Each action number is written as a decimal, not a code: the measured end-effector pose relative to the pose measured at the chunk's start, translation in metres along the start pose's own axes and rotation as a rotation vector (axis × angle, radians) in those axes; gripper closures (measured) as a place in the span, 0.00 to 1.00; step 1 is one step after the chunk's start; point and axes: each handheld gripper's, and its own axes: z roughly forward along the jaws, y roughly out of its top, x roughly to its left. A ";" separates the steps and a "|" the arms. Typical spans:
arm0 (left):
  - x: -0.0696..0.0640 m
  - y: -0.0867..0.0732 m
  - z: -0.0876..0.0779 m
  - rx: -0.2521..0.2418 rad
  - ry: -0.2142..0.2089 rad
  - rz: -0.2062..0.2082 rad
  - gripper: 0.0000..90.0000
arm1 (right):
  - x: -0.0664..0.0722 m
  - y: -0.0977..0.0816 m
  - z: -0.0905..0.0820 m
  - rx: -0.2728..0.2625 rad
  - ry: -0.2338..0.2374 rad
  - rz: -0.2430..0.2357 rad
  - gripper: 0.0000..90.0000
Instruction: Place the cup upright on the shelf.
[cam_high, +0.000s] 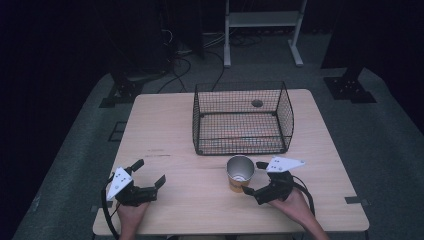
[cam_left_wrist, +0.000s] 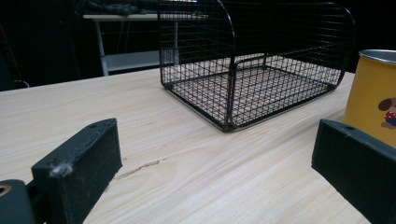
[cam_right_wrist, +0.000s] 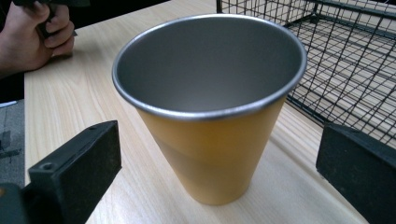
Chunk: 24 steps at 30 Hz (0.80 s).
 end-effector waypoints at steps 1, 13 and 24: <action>0.000 0.000 0.000 0.000 0.000 0.000 0.01 | 0.000 0.001 0.001 0.000 0.001 -0.002 0.00; 0.000 0.000 0.000 0.000 0.000 0.001 0.01 | 0.003 0.010 0.011 0.015 0.000 -0.024 0.00; 0.000 0.000 0.000 -0.001 -0.001 -0.001 0.01 | 0.005 0.017 0.026 0.016 0.003 -0.031 0.00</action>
